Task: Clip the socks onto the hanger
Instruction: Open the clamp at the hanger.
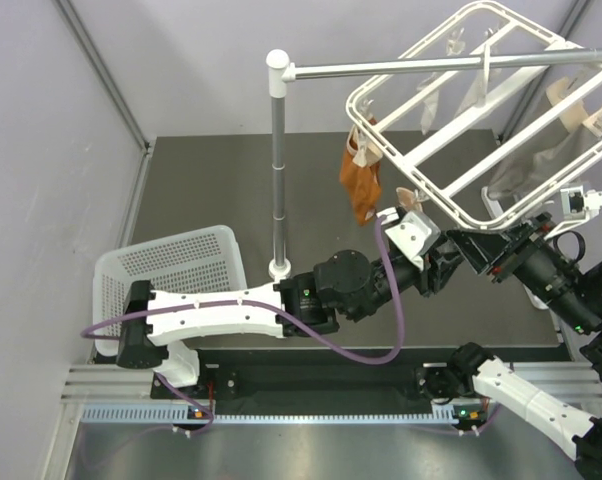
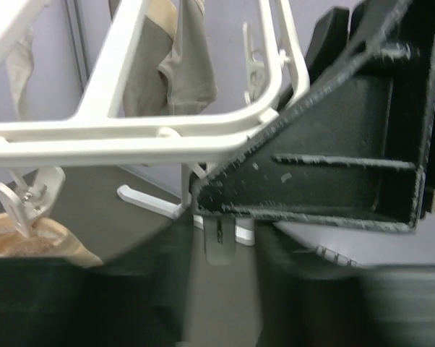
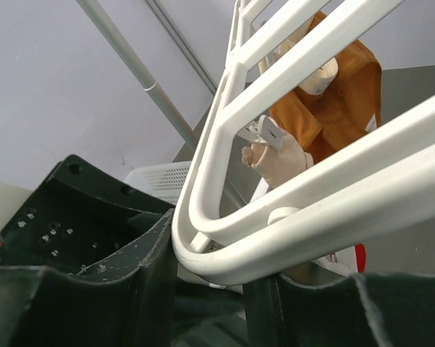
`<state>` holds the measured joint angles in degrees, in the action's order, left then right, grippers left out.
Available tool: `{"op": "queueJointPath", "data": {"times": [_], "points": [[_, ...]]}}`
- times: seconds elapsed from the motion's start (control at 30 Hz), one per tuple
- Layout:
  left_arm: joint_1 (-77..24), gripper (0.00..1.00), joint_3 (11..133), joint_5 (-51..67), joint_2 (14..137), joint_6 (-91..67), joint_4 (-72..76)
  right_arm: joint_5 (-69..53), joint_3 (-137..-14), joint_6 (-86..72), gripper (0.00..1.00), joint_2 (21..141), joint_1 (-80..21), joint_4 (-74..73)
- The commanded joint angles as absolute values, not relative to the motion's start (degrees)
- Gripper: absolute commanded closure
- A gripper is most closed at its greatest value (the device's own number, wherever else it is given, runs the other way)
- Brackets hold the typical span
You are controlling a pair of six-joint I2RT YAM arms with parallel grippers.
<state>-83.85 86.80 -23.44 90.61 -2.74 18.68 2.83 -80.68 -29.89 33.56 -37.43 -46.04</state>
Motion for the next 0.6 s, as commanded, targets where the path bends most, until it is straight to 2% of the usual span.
{"op": "queueJointPath", "data": {"times": [0.0, 0.03, 0.07, 0.1, 0.17, 0.33, 0.47, 0.5, 0.57], "points": [[-85.25, 0.50, 87.72, -24.43, 89.83, -2.55, 16.17, 5.09, -80.42, -28.56, 0.96, 35.60, -37.62, -46.32], [-85.25, 0.44, 86.93, -25.30, 89.22, -3.33, 15.74, 5.18, -80.07, -28.65, 1.00, 35.60, -37.62, -46.32], [-85.34, 0.39, 86.31, -26.01, 88.51, -3.86, 15.21, 5.45, -79.81, -28.57, 1.00, 35.33, -37.62, -46.32], [-85.17, 0.31, 85.70, -26.80, 86.68, -4.39, 14.94, 5.88, -79.63, -28.56, 1.00, 35.16, -37.62, -46.14], [-85.25, 0.26, 83.42, -29.44, 83.08, -6.58, 13.28, 6.50, -78.93, -28.39, 1.00, 34.98, -37.62, -46.05], [-85.08, 0.25, 73.25, -35.05, 72.35, -12.55, 8.71, 7.03, -77.96, -27.43, 1.00, 34.37, -37.62, -45.70], [-84.29, 0.26, 64.71, -46.38, 60.68, -20.81, -2.87, 7.12, -77.08, -26.81, 1.00, 33.66, -37.62, -44.83], [-84.03, 0.26, 61.38, -51.97, 58.73, -23.44, -9.95, 6.95, -76.91, -26.46, 1.00, 33.31, -37.62, -44.74], [-83.59, 0.25, 58.02, -57.81, 52.51, -34.32, -17.71, 6.94, -76.47, -26.11, 1.00, 33.05, -37.62, -44.47]]}}
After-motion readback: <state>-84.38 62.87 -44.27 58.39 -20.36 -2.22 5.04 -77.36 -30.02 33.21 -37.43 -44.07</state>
